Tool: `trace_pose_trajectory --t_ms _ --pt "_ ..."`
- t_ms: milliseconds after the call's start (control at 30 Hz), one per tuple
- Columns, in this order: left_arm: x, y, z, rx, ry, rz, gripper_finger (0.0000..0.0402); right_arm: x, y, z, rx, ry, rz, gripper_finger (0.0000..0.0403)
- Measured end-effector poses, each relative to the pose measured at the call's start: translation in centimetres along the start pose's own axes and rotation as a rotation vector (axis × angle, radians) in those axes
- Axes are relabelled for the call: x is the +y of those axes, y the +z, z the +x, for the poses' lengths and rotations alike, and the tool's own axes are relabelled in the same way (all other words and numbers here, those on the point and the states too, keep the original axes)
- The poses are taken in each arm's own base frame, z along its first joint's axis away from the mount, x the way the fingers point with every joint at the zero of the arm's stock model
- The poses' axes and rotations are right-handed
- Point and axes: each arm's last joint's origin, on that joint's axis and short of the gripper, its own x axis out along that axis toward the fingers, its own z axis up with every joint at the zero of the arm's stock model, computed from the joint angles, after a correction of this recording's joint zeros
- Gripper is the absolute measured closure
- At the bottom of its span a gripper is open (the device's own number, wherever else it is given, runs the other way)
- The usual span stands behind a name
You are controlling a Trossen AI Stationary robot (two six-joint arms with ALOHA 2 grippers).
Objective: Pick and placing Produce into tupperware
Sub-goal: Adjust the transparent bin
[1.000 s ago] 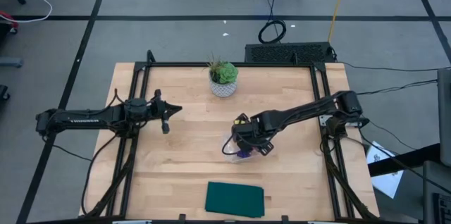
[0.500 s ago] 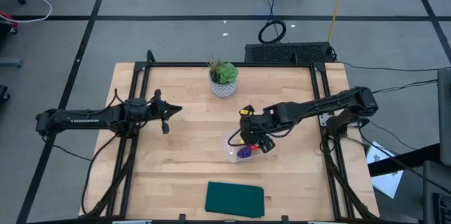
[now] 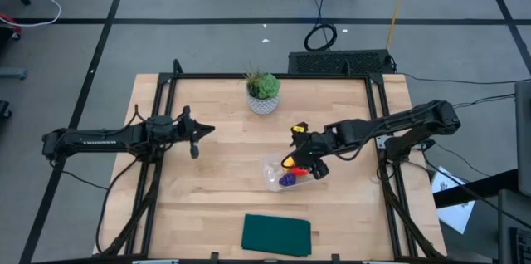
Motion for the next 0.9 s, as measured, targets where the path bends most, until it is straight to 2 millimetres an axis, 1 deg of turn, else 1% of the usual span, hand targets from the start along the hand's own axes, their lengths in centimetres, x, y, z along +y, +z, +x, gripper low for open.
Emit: trace_pose_trajectory --t_ms 100,167,367,567,900 --pt "0.00 0.02 0.00 -0.002 0.000 -0.002 0.0376 0.16 -0.25 0.31 0.006 0.003 -0.004 0.0100" --pt "0.00 0.02 0.00 -0.002 0.000 -0.007 0.0376 0.24 -0.37 0.51 0.006 0.003 -0.005 0.0112" --pt "0.00 0.03 0.00 -0.003 0.000 -0.010 0.0376 0.42 -0.61 0.94 0.003 0.001 -0.020 0.0171" --pt "0.00 0.02 0.00 -0.002 0.000 -0.016 0.0376 0.20 -0.42 0.97 -0.022 -0.013 -0.034 0.0224" --pt "0.00 0.02 0.00 -0.002 -0.001 -0.031 0.0376 -0.10 -0.51 1.01 -0.023 -0.019 -0.043 0.0286"
